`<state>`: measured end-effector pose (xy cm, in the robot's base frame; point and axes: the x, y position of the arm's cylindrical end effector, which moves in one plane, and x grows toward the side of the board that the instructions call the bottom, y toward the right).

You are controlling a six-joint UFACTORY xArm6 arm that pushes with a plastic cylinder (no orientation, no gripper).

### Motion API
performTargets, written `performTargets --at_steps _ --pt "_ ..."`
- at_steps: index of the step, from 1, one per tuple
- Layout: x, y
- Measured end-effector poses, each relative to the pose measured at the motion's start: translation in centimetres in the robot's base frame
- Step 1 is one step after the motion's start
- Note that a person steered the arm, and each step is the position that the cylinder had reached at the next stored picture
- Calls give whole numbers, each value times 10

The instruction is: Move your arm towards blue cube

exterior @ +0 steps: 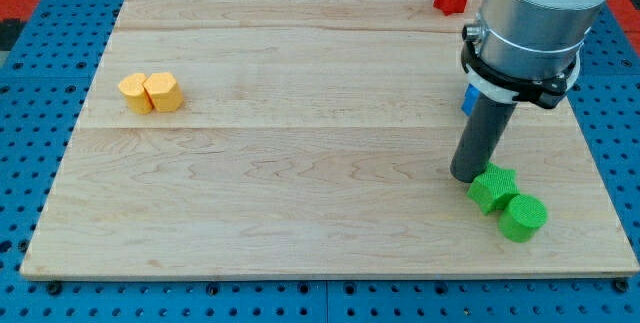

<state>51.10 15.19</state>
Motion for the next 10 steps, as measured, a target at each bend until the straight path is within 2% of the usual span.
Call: performTargets --at_steps 2,10 --pt "-18 2" --pt "-35 14"
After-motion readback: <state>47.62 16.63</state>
